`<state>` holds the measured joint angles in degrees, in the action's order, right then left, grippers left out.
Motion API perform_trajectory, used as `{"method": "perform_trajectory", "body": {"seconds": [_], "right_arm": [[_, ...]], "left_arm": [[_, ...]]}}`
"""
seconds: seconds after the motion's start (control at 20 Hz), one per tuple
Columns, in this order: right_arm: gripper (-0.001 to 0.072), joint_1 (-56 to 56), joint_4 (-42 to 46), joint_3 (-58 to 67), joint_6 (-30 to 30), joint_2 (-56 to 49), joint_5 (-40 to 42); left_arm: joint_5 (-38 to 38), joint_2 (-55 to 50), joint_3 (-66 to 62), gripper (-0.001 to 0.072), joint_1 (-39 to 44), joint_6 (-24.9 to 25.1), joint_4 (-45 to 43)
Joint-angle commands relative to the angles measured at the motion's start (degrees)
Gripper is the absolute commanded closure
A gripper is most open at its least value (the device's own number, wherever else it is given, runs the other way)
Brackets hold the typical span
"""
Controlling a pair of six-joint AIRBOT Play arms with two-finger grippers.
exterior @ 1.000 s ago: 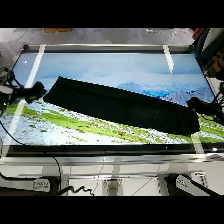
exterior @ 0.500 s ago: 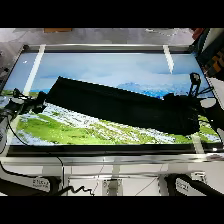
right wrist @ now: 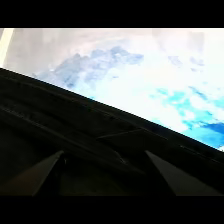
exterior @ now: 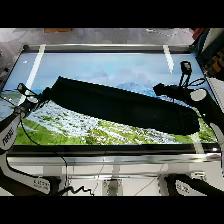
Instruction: Fold the clothes and pants, and hang the long-sleeved shirts on hangers.
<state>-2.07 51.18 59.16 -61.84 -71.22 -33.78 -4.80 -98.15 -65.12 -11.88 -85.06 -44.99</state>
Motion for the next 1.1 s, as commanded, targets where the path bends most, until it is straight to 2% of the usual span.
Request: {"method": "perform_trajectory", "body": {"seconds": [0.0, 0.05, 0.15, 0.25, 0.35, 0.5, 0.8, 0.9, 1.05], "right_arm": [[0.0499, 2.9, 0.1, 0.5, -1.8, -0.6, 2.3], [0.0672, 3.9, 0.0, 0.5, -1.9, -0.6, 3.3], [0.0674, 6.6, -0.1, 0.5, -2.8, -0.6, 7.5], [0.0676, 10.1, 0.0, 0.7, -7.0, -0.9, 12.0], [0.0677, 13.2, 0.0, 3.0, -10.8, -3.2, 11.0], [0.0677, 18.6, 0.0, 10.3, -15.7, -10.2, 7.2], [0.0677, 31.3, -0.2, 31.2, -24.4, -28.4, -5.7], [0.0677, 36.2, -0.4, 37.2, -26.2, -33.2, -7.4], [0.0677, 43.8, -2.1, 44.3, -27.8, -38.3, -5.6]], "left_arm": [[3.7, 2.5, -1.7, 0.0694, 1.3, 0.7, -5.0], [1.9, 4.5, -1.9, 0.0694, 1.2, 0.7, -9.4], [-4.8, 10.3, -1.9, 0.0695, 0.7, 0.7, -18.5], [-12.7, 16.5, -1.9, 0.0694, 0.7, 0.7, -26.8], [-17.8, 23.0, -1.8, 0.0693, 0.8, 0.7, -33.7], [-21.8, 31.7, -1.8, 0.0693, 1.2, 1.1, -34.5], [-29.3, 47.7, -1.8, 0.0693, 1.9, 1.1, -34.3], [-32.5, 50.2, -1.8, 0.0693, 1.9, 1.1, -34.3], [-37.9, 50.2, -1.8, 0.0692, 2.0, 1.1, -34.2]]}}
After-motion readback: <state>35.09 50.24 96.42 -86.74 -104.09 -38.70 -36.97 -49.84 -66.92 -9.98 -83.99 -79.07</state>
